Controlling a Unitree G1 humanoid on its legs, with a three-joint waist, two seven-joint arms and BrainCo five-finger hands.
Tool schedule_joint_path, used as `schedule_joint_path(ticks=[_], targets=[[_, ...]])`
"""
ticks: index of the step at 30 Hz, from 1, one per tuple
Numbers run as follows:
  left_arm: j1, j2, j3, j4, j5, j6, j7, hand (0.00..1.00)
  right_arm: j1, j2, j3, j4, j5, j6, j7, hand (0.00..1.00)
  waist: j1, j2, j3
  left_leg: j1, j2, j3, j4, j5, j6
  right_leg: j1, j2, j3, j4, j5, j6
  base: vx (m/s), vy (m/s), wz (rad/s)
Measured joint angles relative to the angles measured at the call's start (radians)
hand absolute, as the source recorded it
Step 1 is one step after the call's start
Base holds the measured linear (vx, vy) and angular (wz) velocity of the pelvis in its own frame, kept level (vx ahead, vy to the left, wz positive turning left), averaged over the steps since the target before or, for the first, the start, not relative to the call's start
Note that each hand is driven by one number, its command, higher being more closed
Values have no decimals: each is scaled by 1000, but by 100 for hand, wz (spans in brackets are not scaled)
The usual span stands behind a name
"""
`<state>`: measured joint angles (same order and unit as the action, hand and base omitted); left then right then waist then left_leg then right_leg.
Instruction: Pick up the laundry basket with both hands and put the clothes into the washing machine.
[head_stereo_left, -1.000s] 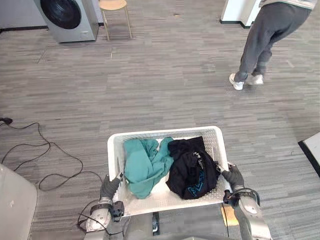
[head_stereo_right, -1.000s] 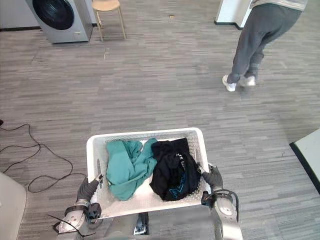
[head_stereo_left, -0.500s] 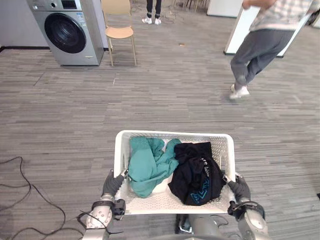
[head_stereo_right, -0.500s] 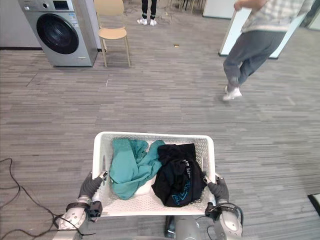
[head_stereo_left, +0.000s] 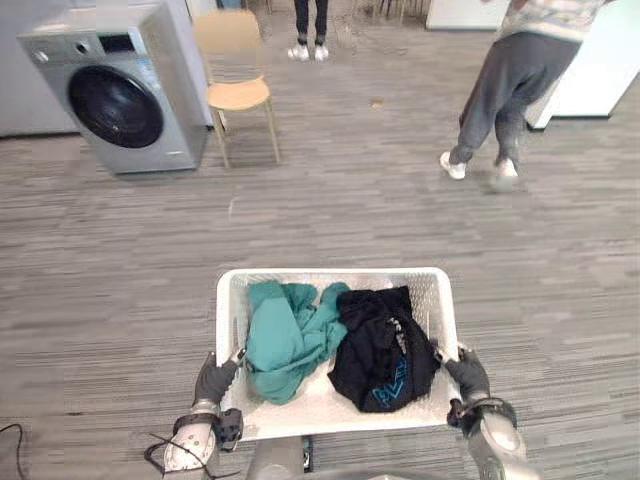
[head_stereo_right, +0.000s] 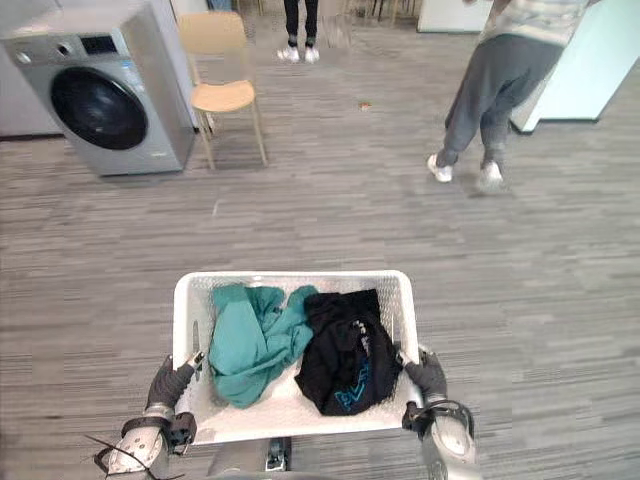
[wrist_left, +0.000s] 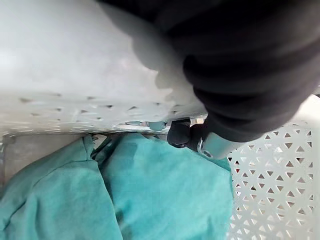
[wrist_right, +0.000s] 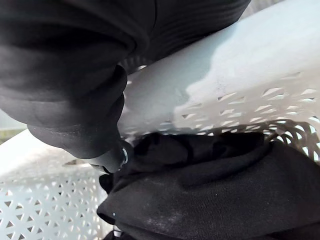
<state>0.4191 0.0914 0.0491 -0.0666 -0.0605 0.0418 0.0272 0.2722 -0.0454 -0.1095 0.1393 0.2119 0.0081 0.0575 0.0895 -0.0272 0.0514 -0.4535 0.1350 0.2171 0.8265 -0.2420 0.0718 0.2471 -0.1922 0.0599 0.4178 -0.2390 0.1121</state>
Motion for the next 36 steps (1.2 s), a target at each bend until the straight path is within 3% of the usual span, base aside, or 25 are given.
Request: schedule_joint_path(ticks=[1,2,3,5,6,8,9,11,12,13,14,16,17,18,19,20,22,24,26,27,28,31,33,34,36], targets=[[10,8,-13,-7,-1,0,2,100,13,4,-7,2,0,-1,5,100,10,-11,-1,97,-30,28,-52,-37,6,-87,-14,34,224,150,64,587,318,-37],[20,14,-18,-18,-3,0,2,100,18,6,-8,1,0,-3,8,100,5,-13,-2,165,-49,23,-118,-66,-3,-154,-13,45,366,224,103,713,305,-16],[20,17,-21,-29,-4,-5,3,100,24,13,-11,-1,0,-17,14,100,-17,-27,-1,269,-95,10,-228,-98,2,-271,-14,43,635,245,112,680,167,24],[14,17,-26,-30,-3,-4,2,100,34,20,-16,-2,0,-26,15,100,-33,-34,8,375,-130,7,-307,-101,6,-384,-3,20,820,213,88,731,97,17],[16,22,-38,-30,-3,-2,2,100,48,20,-21,-8,0,-28,19,100,-45,-6,18,491,-132,0,-381,-102,8,-494,39,-33,860,105,-5,617,40,0],[1,28,-41,-31,-3,-2,-1,100,52,28,-28,-24,5,-33,21,100,-66,18,38,584,-115,-15,-434,-106,14,-593,70,-115,733,4,-44,570,-4,33],[-7,35,-46,-31,-3,-2,-3,100,63,28,-39,-32,11,-33,28,100,-82,24,40,627,-102,-25,-452,-112,2,-637,61,-177,566,-8,-62,686,-65,63],[-12,39,-47,-31,-3,-2,-5,100,72,28,-47,-40,13,-37,29,100,-79,23,40,686,-82,-27,-477,-138,-20,-666,53,-254,248,28,-94,652,-118,49],[-10,39,-46,-31,-3,-2,-5,100,73,26,-43,-44,13,-37,29,100,-76,9,34,722,-81,-39,-476,-162,-49,-666,73,-239,69,105,-102,655,-198,52],[-7,29,-49,-12,-3,-2,-5,100,83,17,-38,-42,13,-31,26,100,-81,15,27,757,-64,-103,-454,-175,-67,-650,98,-212,109,223,-126,673,-218,48],[-7,17,-53,0,-3,1,-5,100,86,6,-38,-42,13,-27,24,100,-77,30,17,758,-49,-130,-422,-171,-68,-649,105,-213,149,184,-130,674,-212,38],[-4,-5,-56,0,-3,3,-4,100,75,-23,-38,-47,13,-21,24,100,-73,65,16,698,-11,-173,-250,-116,-91,-635,118,-252,221,94,-154,633,-183,14],[-4,-24,-54,0,-3,4,-5,100,72,-35,-40,-47,14,-20,24,100,-73,97,21,637,16,-194,-94,-6,-114,-595,145,-266,219,56,-168,735,-201,-6],[-3,-31,-50,6,-3,6,-6,100,72,-41,-36,-47,16,-20,24,100,-70,122,35,574,45,-205,67,207,-153,-520,178,-268,174,36,-183,731,-179,-17],[-3,-30,-50,10,-3,6,-8,100,75,-41,-35,-47,17,-19,24,100,-69,126,38,530,60,-216,144,315,-187,-478,198,-267,140,30,-187,584,-98,-30],[-5,-30,-50,12,-3,5,-9,100,75,-39,-35,-46,19,-20,21,100,-64,146,41,440,88,-223,313,314,-183,-399,231,-264,72,27,-192,543,-50,-30],[-5,-29,-45,13,-3,5,-14,100,79,-38,-28,-46,22,-21,12,100,-61,137,47,316,98,-205,440,227,-146,-282,247,-252,-27,27,-192,515,-40,-23],[-5,-29,-46,27,-3,4,-21,100,89,-39,-27,-46,23,-24,8,100,-45,110,42,235,131,-117,325,107,-97,-182,240,-224,-126,30,-188,398,-34,-26],[-5,-31,-46,30,-4,4,-21,100,88,-40,-27,-45,23,-24,6,100,-28,108,43,219,130,-89,66,39,-105,-123,238,-205,-167,30,-188,441,57,-39],[-4,-31,-47,31,-4,4,-21,100,90,-40,-27,-41,23,-25,4,100,-20,110,37,232,108,-93,-154,43,-113,-110,236,-193,-167,27,-183,469,151,-57],[2,-26,-46,33,-4,1,-18,100,88,-36,-17,-37,22,-25,4,100,-17,106,24,275,70,-100,-329,76,-129,-107,220,-178,-147,1,-135,371,144,-48],[2,7,-49,46,-4,1,-18,100,110,-11,-15,-29,19,-22,0,100,-29,36,1,349,15,-66,-443,80,-122,-113,163,-166,-105,8,-84,387,96,0],[10,11,-57,48,-3,2,-19,100,124,-3,-18,-21,19,-21,3,100,-36,44,4,404,22,-62,-499,85,-115,-150,152,-155,-19,1,-82,245,83,0],[33,4,-42,100,-3,-1,-26,100,118,-4,-13,44,10,-2,14,100,-20,3,-22,419,-68,-40,-615,108,-102,-183,51,-115,-249,106,-33,115,35,0],[33,4,-42,100,-3,-1,-26,100,118,-4,-13,44,10,-2,15,100,-20,3,-22,419,-68,-40,-615,108,-101,-183,51,-115,-249,106,-33,0,0,0]])
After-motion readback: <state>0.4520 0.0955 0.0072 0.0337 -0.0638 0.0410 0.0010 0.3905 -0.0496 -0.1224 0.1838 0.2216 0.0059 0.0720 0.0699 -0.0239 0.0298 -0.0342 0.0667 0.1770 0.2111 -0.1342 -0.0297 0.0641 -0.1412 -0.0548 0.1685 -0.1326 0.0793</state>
